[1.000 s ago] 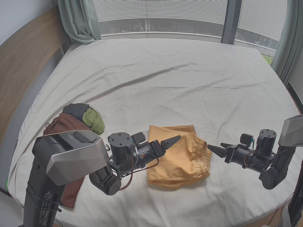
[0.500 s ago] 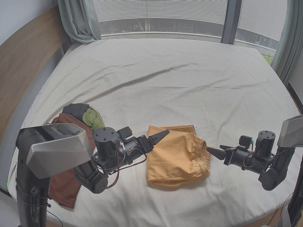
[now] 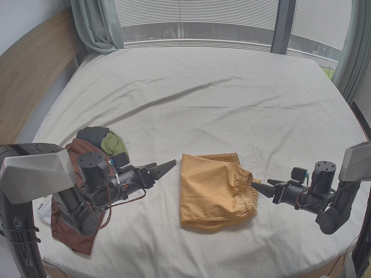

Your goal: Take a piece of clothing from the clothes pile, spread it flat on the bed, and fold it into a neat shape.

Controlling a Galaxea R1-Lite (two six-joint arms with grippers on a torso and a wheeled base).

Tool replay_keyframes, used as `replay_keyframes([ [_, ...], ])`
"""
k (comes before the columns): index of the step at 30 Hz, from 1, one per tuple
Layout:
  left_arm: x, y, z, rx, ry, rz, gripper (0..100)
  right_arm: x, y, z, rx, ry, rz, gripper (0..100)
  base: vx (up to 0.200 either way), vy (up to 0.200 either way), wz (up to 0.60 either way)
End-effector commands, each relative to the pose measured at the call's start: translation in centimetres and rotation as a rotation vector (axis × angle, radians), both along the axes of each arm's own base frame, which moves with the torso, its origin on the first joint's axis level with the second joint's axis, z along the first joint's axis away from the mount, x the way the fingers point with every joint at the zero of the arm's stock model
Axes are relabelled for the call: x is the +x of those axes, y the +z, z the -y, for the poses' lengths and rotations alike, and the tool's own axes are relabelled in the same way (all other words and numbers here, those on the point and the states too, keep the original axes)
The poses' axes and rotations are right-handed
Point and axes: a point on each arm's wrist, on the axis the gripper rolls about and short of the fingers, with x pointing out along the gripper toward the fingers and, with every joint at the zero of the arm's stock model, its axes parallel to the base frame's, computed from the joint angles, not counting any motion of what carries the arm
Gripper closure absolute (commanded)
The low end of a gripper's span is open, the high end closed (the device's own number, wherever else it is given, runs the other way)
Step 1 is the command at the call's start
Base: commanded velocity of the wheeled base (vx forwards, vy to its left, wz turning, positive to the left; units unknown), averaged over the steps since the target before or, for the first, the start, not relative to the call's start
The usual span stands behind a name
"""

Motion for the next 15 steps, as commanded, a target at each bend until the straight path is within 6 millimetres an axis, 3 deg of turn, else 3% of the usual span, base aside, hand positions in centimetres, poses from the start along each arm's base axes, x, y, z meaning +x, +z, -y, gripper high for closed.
replay_keyframes([
  [1, -1.0, 1.2, -3.4, 0.044, 0.032, 0.043, 0, -0.3, -0.2, -0.1, -0.003, 0.004, -0.013, 0, 0.000, 0.000, 0.00],
  [6, -1.6, 1.4, -6.3, 0.086, 0.039, 0.070, 0, -0.4, -0.2, -0.2, -0.004, 0.008, -0.015, 0, 0.000, 0.000, 0.00],
  [15, -3.9, 2.0, -9.6, 0.127, 0.046, 0.084, 0, -0.4, -0.3, -0.3, -0.005, 0.012, -0.016, 0, 0.000, 0.000, 0.00],
])
